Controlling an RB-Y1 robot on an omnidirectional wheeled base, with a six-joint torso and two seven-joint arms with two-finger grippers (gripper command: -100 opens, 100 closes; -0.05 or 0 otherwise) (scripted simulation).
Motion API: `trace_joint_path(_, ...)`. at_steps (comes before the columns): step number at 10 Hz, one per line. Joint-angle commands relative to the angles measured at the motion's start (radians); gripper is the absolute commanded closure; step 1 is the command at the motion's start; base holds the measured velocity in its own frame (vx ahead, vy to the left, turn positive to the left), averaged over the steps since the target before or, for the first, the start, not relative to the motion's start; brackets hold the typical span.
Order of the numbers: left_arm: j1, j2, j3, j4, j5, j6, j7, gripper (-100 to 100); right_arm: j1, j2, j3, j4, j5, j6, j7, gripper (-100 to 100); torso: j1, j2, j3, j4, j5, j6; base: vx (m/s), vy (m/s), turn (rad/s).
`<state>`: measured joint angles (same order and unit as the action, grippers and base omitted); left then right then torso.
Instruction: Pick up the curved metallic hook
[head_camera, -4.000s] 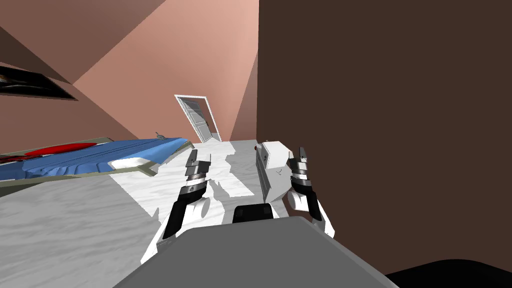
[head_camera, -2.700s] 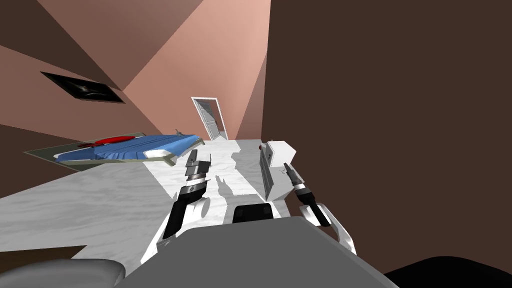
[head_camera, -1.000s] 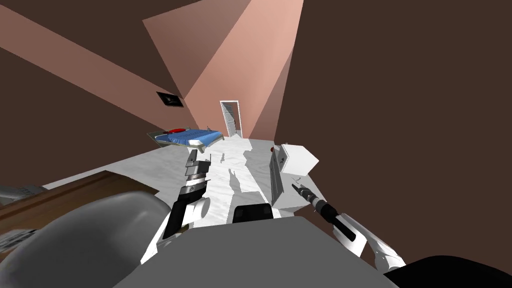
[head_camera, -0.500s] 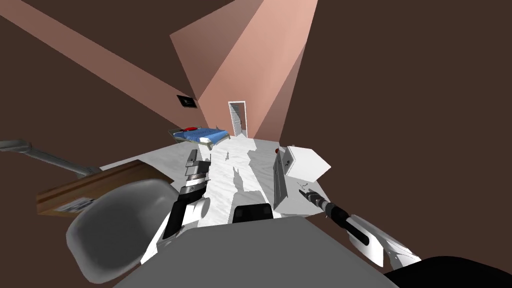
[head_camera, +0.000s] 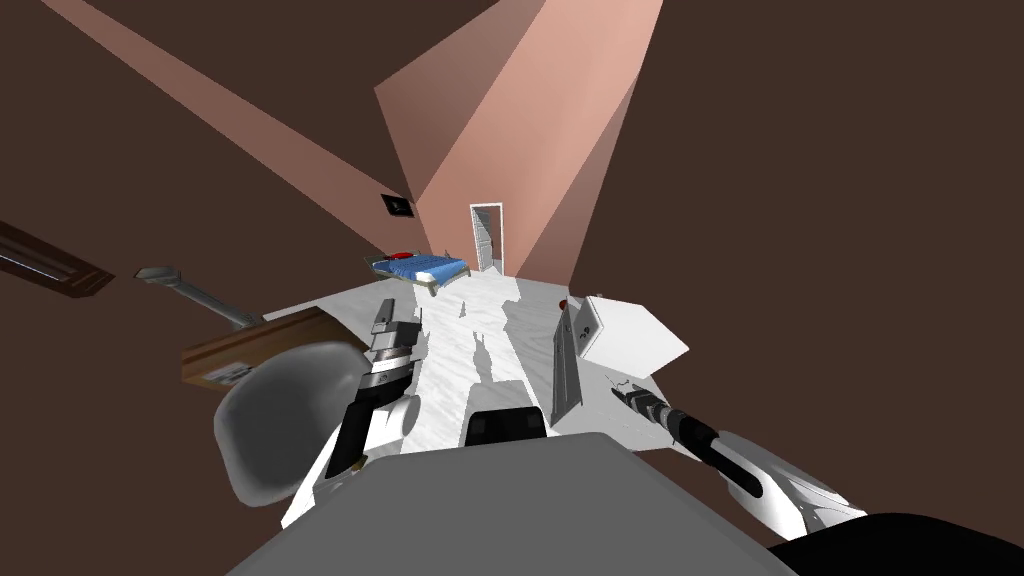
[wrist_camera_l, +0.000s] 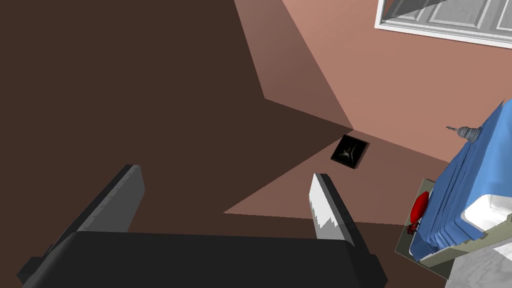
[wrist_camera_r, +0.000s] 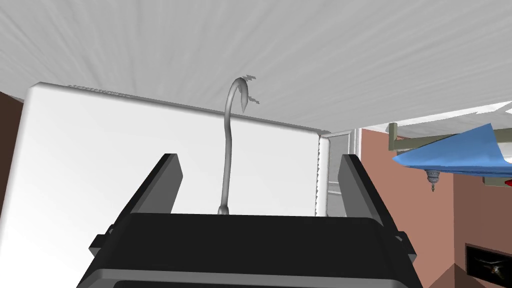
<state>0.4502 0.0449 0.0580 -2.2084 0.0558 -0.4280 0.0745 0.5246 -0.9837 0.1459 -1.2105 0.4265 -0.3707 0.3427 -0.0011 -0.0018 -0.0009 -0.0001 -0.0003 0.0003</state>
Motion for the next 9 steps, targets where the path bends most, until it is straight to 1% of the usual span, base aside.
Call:
trace_joint_path(1,0.000,0.000,0.000,0.000,0.000,0.000,0.000,0,-0.008,-0.032,0.015,0.036,0.015,0.003,0.001,-100,0.000,0.000,0.000,0.000,0.000,0.000,0.008,-0.014,0.220)
trace_joint_path(2,0.000,0.000,0.000,0.000,0.000,0.000,0.000,0,-0.008,-0.019,0.012,0.020,0.010,0.005,-0.001,-100,0.000,0.000,0.000,0.000,0.000,0.000,0.004,-0.012,0.048)
trace_joint_path(3,0.000,0.000,0.000,0.000,0.000,0.000,0.000,0,-0.009,-0.022,0.013,0.022,0.011,0.007,-0.001,0,0.000,0.000,0.000,0.000,0.000,0.001,0.000,0.000,0.000)
trace_joint_path(4,0.000,0.000,0.000,0.000,0.000,0.000,0.000,0,0.034,0.005,-0.001,-0.025,0.044,-0.010,0.034,-100,0.001,0.001,0.000,0.000,0.000,0.001,0.130,-0.091,-0.325)
trace_joint_path(5,0.001,0.000,0.000,0.000,0.000,0.000,0.000,0,0.034,0.005,-0.001,-0.025,0.044,-0.010,0.034,-100,-0.003,-0.005,-0.002,-0.001,-0.001,0.003,0.164,-0.056,-0.242)
trace_joint_path(9,0.001,0.000,0.000,0.000,0.000,0.000,0.000,0,0.120,0.056,-0.028,-0.117,0.110,-0.043,0.104,-100,-0.002,-0.012,-0.007,-0.003,-0.001,0.001,0.209,-0.044,-0.257)
